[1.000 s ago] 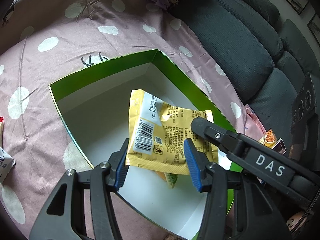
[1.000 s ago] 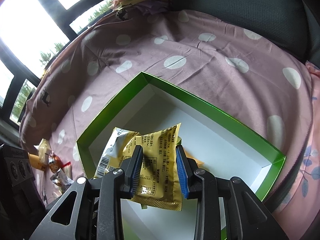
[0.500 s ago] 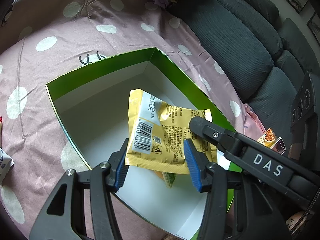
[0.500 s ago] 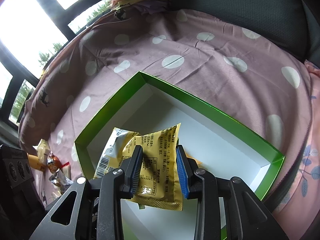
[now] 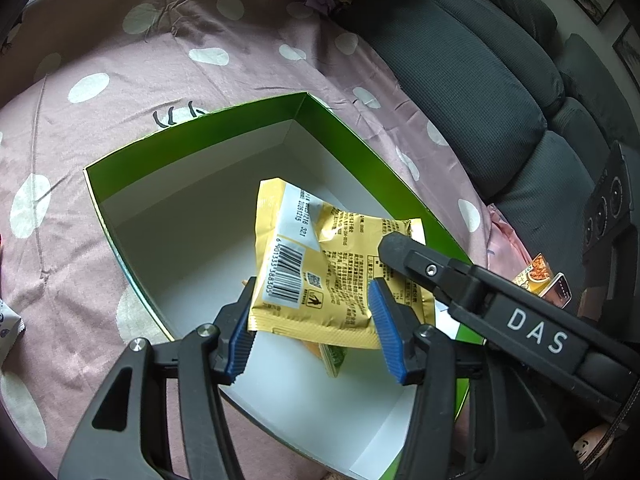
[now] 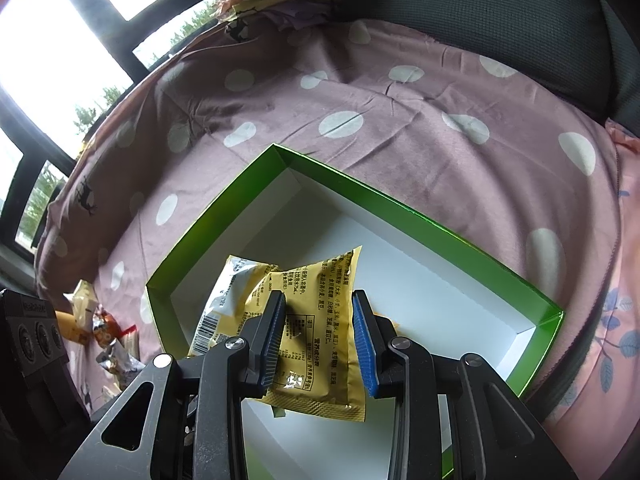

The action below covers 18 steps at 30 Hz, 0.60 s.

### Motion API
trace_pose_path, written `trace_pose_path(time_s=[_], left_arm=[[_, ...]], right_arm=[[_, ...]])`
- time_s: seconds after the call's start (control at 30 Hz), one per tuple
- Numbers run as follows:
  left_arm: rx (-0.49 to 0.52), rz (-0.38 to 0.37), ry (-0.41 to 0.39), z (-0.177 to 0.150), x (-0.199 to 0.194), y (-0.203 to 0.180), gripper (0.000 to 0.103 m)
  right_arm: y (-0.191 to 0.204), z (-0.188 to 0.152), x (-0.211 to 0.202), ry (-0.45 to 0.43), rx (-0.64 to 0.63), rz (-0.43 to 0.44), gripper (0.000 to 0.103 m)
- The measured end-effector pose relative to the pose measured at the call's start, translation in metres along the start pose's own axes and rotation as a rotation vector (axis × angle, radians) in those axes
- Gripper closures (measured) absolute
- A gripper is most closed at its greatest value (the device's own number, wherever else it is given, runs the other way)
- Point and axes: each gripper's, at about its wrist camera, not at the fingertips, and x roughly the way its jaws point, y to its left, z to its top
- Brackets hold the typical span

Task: Organize snacks
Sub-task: 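Lower the yellow bag into the green box and open the right gripper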

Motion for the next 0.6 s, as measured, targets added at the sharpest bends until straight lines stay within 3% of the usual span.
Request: trace_pose_path(time_s=[0.6], left_arm=[[0.004, 0.001, 0.002, 0.0013, 0.0036, -0.0036, 0.048]], right_arm=[[-0.0038, 0.0001, -0.0022, 0.0, 0.018, -0.022, 0.069]])
